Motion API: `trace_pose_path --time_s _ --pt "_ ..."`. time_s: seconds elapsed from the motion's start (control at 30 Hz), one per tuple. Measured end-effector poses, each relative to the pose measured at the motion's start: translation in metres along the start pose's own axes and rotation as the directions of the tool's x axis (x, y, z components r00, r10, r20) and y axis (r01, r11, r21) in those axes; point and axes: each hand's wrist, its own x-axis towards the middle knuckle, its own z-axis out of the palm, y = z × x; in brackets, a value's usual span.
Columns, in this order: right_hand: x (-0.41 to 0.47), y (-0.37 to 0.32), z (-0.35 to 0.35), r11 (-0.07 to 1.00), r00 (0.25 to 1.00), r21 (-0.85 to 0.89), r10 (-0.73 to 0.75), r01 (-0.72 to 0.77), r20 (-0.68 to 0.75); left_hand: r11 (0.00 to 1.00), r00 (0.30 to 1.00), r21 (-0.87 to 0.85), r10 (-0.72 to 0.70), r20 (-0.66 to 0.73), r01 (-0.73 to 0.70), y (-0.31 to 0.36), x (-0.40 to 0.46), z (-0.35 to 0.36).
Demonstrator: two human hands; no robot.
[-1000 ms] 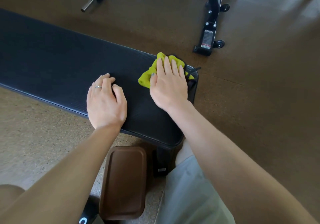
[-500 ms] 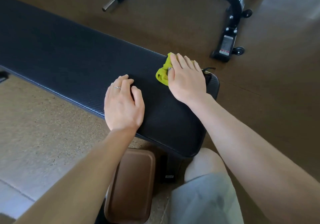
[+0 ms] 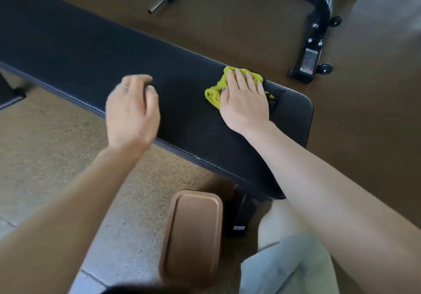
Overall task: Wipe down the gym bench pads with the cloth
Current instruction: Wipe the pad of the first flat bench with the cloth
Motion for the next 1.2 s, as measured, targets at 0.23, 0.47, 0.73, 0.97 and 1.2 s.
trace_pose_path --time_s 0.23,0.47,0.73,0.97,1.2 --pt "-0.049 -0.093 0.019 1.000 0.997 0.007 0.017 -0.017 -0.081 0.984 0.991 0.171 0.034 0.133 -0.057 -0.068 0.056 0.015" --pt "-0.092 -0.124 0.030 0.995 0.986 0.004 0.095 -0.095 -0.138 0.999 0.997 0.049 0.013 0.071 -0.017 -0.073 0.051 0.020" --pt "-0.150 -0.097 0.033 0.811 0.752 0.017 0.550 -0.585 -0.363 0.997 0.987 0.045 0.047 0.154 -0.055 -0.073 0.051 0.020" --pt "-0.092 -0.197 0.062 0.911 0.821 0.063 0.395 -0.407 -0.413 0.996 0.982 0.035 0.076 0.171 -0.083 -0.083 0.055 0.021" --pt "-0.156 -0.103 0.050 0.916 0.813 -0.076 0.308 -0.393 -0.494 0.997 0.980 0.004 0.077 0.185 -0.079 -0.084 0.054 0.019"
